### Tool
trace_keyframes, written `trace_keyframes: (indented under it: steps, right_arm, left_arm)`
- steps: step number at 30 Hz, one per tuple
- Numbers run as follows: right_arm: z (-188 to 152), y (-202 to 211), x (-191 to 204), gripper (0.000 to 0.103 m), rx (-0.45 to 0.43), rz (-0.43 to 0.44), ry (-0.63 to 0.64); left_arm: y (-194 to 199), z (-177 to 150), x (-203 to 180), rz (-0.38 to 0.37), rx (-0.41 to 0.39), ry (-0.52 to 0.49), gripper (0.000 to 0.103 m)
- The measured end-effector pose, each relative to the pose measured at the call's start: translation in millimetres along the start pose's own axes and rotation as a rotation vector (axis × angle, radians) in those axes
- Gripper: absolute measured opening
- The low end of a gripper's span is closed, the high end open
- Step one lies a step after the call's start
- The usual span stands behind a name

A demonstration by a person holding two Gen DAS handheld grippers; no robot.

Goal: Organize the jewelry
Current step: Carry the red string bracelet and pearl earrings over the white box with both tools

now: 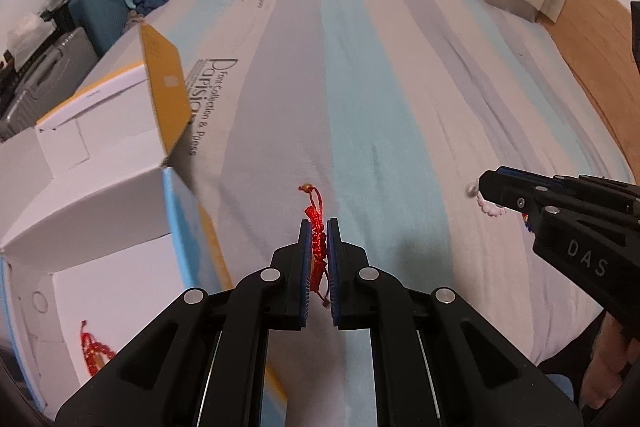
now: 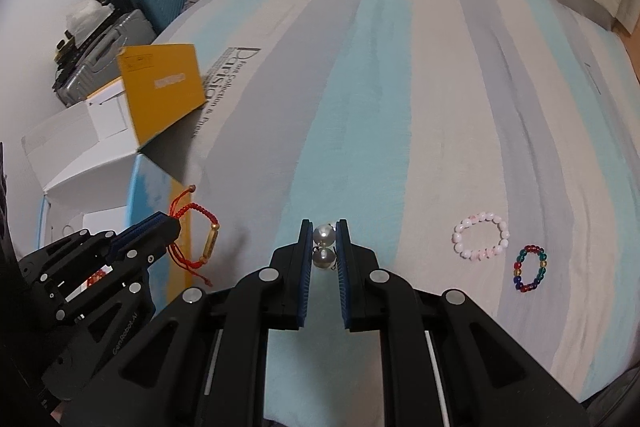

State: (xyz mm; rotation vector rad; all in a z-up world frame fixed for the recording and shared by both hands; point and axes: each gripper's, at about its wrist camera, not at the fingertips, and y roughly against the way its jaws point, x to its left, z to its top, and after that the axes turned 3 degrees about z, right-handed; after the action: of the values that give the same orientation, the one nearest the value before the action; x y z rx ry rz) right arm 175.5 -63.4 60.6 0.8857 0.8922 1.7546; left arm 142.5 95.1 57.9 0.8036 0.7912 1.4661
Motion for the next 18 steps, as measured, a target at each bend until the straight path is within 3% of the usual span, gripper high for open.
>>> trace_keyframes:
  steps: [18]
  right_arm:
    - [-13.6, 44.6, 80.3, 0.011, -0.044, 0.062, 0.087]
  left_arm:
    - [78.7, -23.6, 58.4, 0.086, -0.051, 0.048, 0.007]
